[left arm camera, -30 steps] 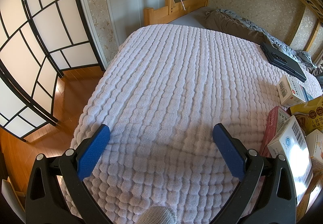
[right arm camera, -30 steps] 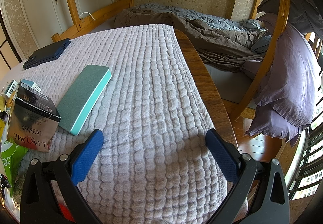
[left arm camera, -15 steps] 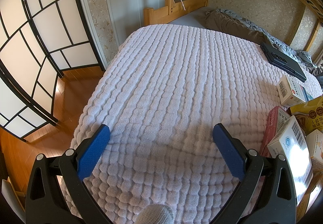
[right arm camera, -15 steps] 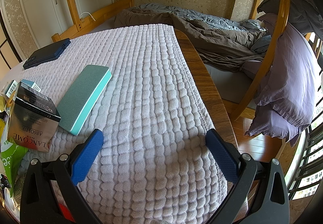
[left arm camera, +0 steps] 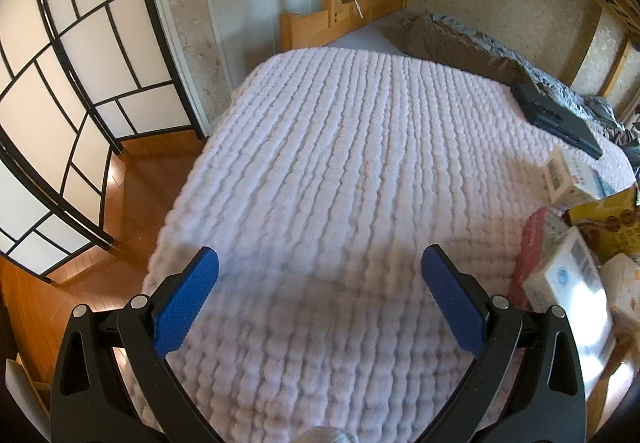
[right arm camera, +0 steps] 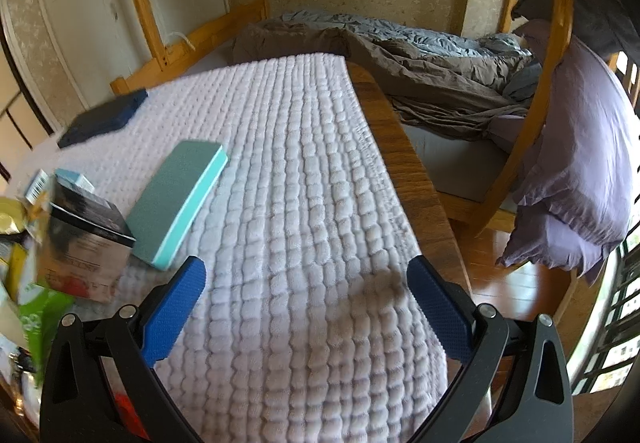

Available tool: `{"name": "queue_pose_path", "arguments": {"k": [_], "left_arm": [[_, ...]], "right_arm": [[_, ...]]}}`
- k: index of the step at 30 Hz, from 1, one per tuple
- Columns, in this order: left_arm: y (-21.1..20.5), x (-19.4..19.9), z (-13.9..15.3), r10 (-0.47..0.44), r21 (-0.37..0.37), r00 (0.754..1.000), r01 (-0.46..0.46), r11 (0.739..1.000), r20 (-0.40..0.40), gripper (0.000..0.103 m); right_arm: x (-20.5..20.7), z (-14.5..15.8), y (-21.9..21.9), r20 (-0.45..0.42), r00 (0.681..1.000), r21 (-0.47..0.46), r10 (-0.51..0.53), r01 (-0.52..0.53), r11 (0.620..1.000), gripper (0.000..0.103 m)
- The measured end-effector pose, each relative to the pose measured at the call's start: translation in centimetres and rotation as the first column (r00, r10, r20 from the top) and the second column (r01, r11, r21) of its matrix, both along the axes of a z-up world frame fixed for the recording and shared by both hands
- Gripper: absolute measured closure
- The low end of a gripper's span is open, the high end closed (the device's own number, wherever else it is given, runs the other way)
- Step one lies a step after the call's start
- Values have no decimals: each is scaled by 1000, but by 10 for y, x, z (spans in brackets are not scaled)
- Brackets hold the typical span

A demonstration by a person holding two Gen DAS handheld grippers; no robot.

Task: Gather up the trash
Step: 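Grasp the green-printed snack packet with left tool while right tool grasps green-yellow box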

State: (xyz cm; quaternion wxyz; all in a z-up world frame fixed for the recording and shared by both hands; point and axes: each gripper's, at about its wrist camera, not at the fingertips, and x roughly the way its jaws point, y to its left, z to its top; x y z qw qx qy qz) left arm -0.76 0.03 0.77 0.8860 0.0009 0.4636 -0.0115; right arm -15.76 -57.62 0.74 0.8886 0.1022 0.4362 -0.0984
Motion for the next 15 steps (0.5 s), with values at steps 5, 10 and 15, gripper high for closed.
{"name": "queue_pose_path", "arguments": {"k": [5,10,15], "left_arm": [[-5,-21,27,-48,-53,997,51,997,57,1],[-18,-56,46,-130,-102,988,138,985,80,1],[-36,-92,50,-221,-174,974,225,959,43,1]], "right_arm": [[-29,32,8,78,996,-55,35,-31,998,4],[-71,60,38,131,983,-82,128,-118,990,4],[-109,64,85,129,959,-80,252,-243,967,4]]}}
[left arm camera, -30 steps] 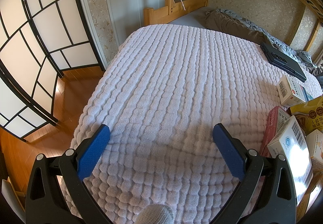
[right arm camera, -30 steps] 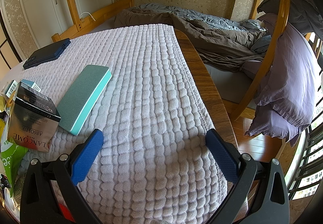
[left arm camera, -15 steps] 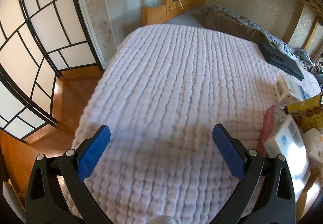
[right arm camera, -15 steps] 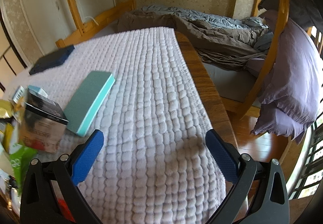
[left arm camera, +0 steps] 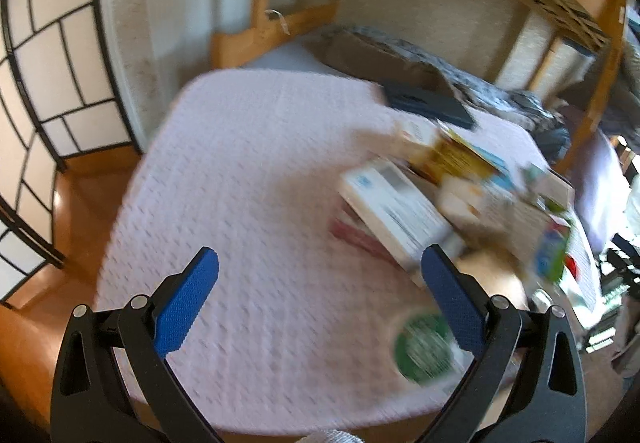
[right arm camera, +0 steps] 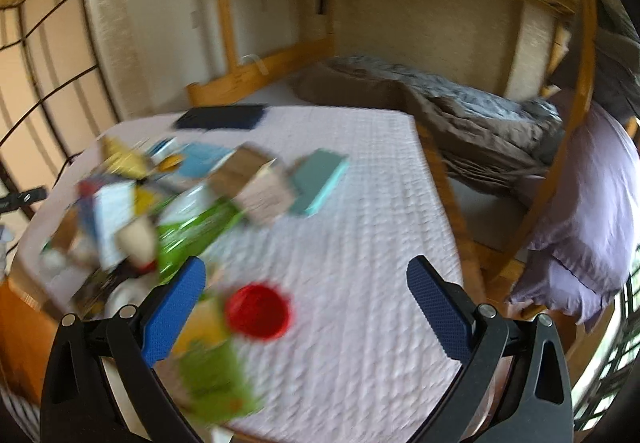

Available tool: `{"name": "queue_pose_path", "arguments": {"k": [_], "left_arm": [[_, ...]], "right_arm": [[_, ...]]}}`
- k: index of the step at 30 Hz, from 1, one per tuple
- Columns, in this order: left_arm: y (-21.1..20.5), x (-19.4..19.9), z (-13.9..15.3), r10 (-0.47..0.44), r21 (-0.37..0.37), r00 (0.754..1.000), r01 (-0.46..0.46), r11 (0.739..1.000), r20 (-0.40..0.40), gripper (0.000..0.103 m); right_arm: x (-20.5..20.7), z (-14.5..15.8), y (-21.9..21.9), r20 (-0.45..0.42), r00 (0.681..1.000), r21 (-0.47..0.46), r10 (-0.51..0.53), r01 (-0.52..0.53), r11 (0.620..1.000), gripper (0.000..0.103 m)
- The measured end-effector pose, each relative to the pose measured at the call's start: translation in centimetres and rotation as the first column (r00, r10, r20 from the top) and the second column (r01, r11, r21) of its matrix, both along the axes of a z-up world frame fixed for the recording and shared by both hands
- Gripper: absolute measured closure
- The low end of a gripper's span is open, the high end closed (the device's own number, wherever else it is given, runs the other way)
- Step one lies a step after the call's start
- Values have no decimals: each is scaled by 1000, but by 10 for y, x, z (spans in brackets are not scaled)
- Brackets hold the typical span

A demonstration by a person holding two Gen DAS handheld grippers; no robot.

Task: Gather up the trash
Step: 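Grasp the green-printed snack packet with left tool while right tool grasps green-yellow box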

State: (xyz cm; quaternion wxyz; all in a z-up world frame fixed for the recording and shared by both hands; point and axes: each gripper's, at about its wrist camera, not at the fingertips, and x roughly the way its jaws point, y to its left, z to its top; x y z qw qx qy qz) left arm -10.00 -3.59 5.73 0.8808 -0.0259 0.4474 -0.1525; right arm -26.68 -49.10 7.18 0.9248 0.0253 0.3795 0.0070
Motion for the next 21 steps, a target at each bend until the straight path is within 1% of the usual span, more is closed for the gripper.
{"name": "queue_pose_path", "arguments": {"k": [5,8,10,12,13,14,16,18,19,21], "left_arm": [[-13,-22,-5,-65,-65,996,61,996,-64,1],[-22,-27,-12,-92,-84,991,84,993,-93,3],[-28,-28,-18,-113,-108,986,100,989,-123,5],[-33,-30,-24,-136,-121,980,119,986,-144,9],[-35,-31,-28,-144,-122,977,126,984,-155,13],[-37,-31,-33,-153,-128,973,132,983,-172,19],[-39,-33,-38,-165,-141,968,139,980,-191,29],[-42,-32,-39,-172,-127,968,150,980,-181,33],[-43,-33,-39,-179,-122,967,158,980,-179,37],[-42,-35,-38,-189,-106,966,172,979,-178,43]], "right_arm": [[-16,-16,33,-46,997,-7,59,-59,998,4],[-21,-26,44,-72,995,2,75,-75,997,5],[-21,-33,50,-91,993,1,81,-81,997,9],[-21,-38,54,-107,990,-3,93,-93,996,15],[-20,-40,57,-116,988,-10,98,-100,995,16],[-20,-43,59,-126,987,-17,102,-105,994,19],[-20,-47,62,-141,984,-24,107,-112,993,27],[-20,-51,63,-159,980,-18,117,-121,992,41],[-20,-51,64,-163,979,-15,120,-124,992,44],[-20,-55,65,-181,975,1,129,-131,991,59]]}}
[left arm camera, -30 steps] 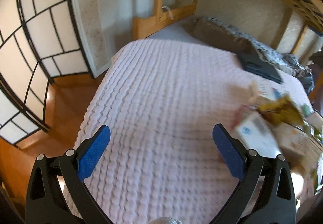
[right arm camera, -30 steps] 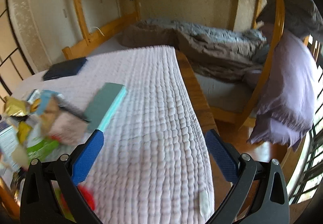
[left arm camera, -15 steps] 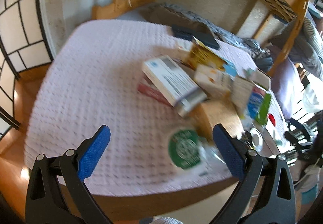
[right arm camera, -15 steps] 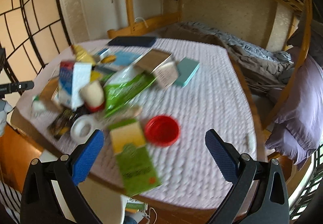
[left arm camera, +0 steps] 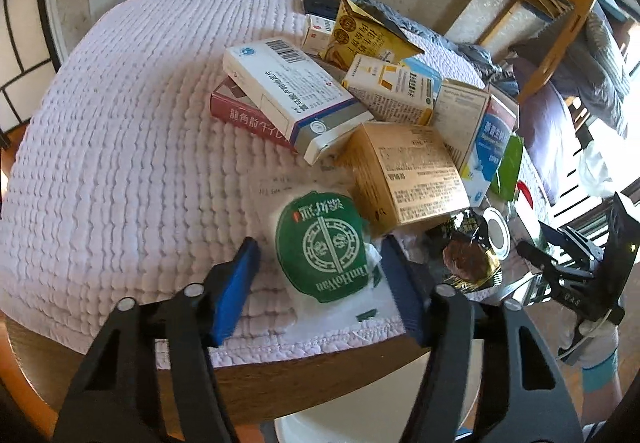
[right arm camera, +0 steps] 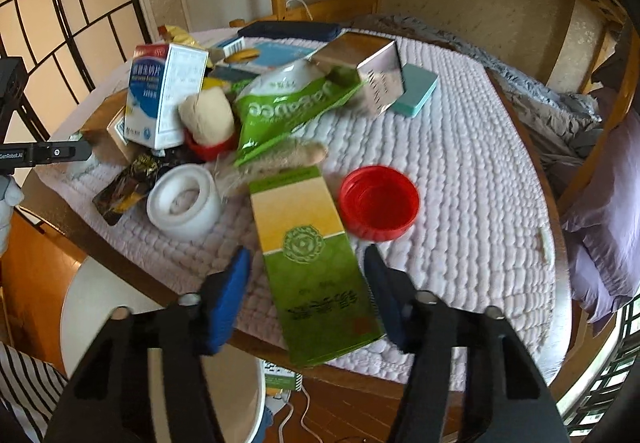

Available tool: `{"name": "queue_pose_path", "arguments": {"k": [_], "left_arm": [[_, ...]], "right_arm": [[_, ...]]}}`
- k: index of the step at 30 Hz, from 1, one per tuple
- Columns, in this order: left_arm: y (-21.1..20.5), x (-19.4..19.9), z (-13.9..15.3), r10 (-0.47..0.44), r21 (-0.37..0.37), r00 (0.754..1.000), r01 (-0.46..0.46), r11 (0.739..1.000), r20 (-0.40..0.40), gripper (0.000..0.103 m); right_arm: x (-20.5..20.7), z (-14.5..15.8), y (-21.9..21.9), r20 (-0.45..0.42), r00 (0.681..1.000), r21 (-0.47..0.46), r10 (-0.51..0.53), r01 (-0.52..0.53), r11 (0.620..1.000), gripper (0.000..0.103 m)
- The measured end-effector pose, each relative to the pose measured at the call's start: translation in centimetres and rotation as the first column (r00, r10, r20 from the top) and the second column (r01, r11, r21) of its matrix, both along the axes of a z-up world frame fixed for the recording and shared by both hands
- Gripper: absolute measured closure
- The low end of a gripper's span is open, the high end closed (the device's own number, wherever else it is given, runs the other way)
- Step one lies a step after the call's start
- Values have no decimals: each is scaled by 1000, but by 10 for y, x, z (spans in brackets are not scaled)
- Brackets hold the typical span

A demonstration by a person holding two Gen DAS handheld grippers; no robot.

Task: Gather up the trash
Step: 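Grasp the green-printed snack packet with left tool while right tool grasps green-yellow box, then carry the snack packet and green-yellow box over the white bin with both tools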

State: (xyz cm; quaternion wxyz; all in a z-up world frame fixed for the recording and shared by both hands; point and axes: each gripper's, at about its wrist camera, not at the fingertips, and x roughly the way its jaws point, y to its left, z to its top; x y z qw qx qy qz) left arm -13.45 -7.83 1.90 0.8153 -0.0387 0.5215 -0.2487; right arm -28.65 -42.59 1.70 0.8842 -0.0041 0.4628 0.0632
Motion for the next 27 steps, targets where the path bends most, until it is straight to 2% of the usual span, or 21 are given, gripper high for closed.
{"name": "queue_pose_path", "arguments": {"k": [2,5,10,16,27], "left_arm": [[-1,-1,1,-12,11,1000,12,1000,6,55],[1,-5,5,-14,17,1000,14,1000,14,60],[10,-14,12,11,36,1000,-12,999,28,61],[18,-24,19,35,41,998,-37,998,44,61],[21,-47,27,44,32,998,-46,998,51,61]], "right_arm": [[0,-2,0,-14,1000,17,6,-6,1000,60],[-4,0,2,-2,1000,22,2,-2,1000,60],[-11,8,0,9,1000,31,-9,9,999,61],[-18,15,-4,15,999,82,-37,36,996,61],[-34,23,18,14,1000,116,-4,2,993,61]]}}
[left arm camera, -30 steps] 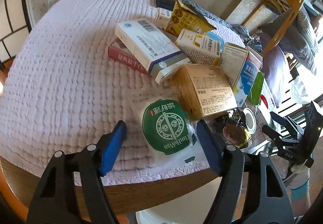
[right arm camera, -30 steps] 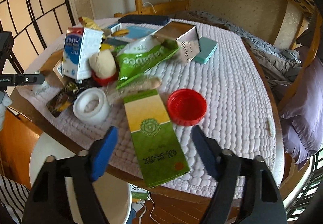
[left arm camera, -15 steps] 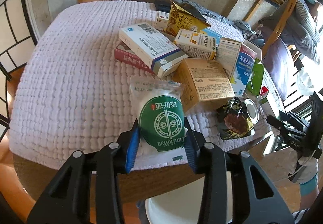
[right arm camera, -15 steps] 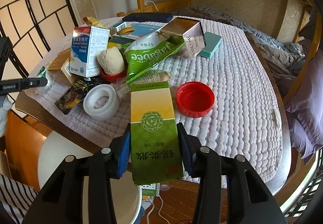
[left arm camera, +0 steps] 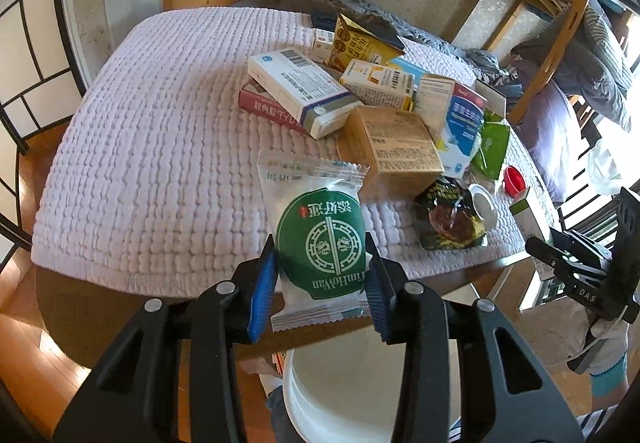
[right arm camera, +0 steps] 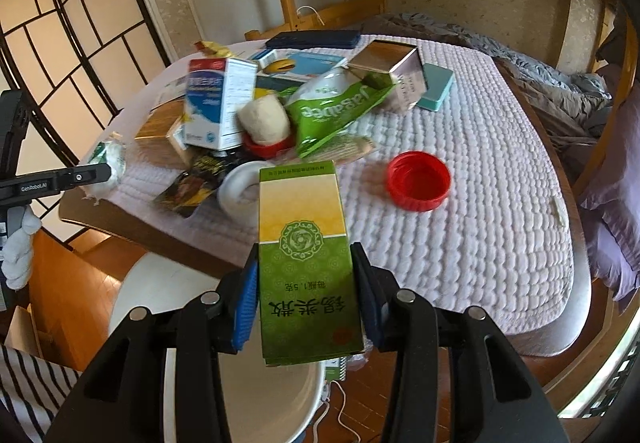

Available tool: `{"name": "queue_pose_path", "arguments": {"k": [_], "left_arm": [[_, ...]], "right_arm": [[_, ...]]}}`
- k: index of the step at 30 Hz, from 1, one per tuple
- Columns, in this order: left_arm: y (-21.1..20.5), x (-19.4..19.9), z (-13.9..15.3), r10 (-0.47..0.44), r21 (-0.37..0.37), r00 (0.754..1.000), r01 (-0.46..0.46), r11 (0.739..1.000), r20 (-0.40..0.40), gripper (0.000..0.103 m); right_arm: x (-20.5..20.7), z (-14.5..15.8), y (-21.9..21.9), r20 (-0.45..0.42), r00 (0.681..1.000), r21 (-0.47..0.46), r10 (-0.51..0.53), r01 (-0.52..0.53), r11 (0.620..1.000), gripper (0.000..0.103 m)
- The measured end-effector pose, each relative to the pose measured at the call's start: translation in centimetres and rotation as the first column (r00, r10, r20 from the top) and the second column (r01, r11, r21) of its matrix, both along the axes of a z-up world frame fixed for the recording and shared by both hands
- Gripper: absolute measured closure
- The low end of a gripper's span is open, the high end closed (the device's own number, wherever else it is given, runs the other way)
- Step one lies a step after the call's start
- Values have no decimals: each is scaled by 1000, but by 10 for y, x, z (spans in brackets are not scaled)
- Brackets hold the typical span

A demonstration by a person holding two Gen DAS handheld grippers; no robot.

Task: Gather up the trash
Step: 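Carry the snack packet and green-yellow box over the white bin with both tools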

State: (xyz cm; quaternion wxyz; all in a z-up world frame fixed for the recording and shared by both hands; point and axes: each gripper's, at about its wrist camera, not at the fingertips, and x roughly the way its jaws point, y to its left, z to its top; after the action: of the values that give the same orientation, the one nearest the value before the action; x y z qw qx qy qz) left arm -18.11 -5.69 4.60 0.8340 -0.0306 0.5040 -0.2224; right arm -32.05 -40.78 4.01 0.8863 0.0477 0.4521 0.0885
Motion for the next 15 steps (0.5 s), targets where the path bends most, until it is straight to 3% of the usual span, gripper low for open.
{"name": "queue_pose_path", "arguments": {"k": [15], "left_arm": [[-15,-46,-2,-65,14,998,65,998,-7,61]], "right_arm": [[-32,-2,42,-19,997,37,76,-75,996,61]]}}
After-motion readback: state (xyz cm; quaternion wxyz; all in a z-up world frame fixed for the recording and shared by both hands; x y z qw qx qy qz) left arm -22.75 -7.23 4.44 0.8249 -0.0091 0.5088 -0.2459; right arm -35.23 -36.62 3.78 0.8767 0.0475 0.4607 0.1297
